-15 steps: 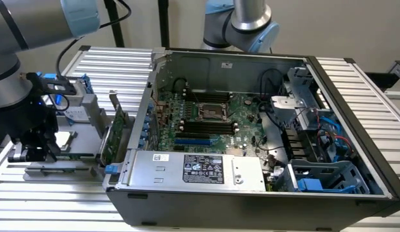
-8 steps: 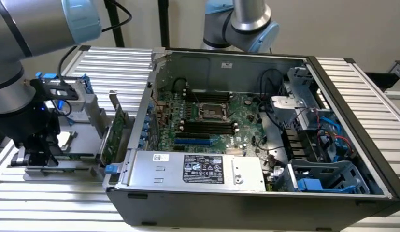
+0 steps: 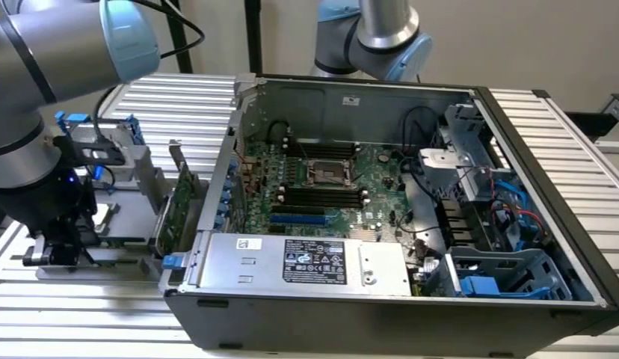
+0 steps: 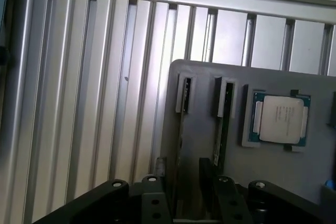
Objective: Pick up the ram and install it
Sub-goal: 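Pick up the ram and move it above insertion slot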
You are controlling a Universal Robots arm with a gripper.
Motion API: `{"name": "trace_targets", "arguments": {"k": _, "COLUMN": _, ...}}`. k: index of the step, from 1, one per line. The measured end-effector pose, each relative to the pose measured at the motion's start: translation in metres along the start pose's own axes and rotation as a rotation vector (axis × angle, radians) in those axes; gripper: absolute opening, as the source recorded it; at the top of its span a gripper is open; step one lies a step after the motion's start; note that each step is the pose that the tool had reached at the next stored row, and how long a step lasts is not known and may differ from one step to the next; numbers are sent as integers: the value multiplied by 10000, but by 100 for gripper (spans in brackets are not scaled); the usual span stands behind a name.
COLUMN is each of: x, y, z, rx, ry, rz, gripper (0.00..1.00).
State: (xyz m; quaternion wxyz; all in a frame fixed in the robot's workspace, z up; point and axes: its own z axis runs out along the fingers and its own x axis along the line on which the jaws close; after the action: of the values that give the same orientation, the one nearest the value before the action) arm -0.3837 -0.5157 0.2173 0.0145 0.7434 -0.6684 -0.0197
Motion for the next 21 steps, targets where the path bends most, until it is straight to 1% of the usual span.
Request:
{"name": "trace_targets", "arguments": {"k": 5, "x": 13, "y": -3, "z": 91, "rx": 2, "ry": -10, "rz": 0, "gripper": 100}}
{"name": "trace_targets", "arguments": {"k": 8, "x": 18, "y": -5, "z": 146, "rx": 5, "ry": -38, "rz": -1, "gripper": 100}}
{"name": "trace_targets", "arguments": {"k": 9, "x": 19, "y": -6, "z": 161, "rx": 5, "ry": -55, "rz": -2, "gripper": 100}}
{"name": "trace_targets", "arguments": {"k": 11, "x": 21, "y": -7, "z": 181, "rx": 11, "ry": -115, "rz": -6, "gripper": 100}}
{"name": "trace_targets", "arguments": {"k": 14, "x": 20, "y": -7, "z": 193, "rx": 28, "ry": -256, "rz": -13, "gripper": 100}}
{"name": "trace_targets", "arguments": {"k": 15, "x": 20, "y": -7, "z": 195, "rx": 28, "ry": -286, "rz": -13, "gripper": 100}}
{"name": "trace_targets", "arguments": {"k": 16, "x": 19, "y": -8, "z": 198, "rx": 22, "ry": -300, "rz": -13, "gripper": 100}}
{"name": "trace_targets", "arguments": {"k": 19, "x": 24, "y": -8, "z": 206, "rx": -19, "ry": -305, "rz": 6, "gripper": 100}}
{"name": "trace_targets", "arguments": {"k": 21, "x": 34, "y": -7, "z": 209, "rx": -25, "ry": -310, "rz": 93, "gripper": 100}}
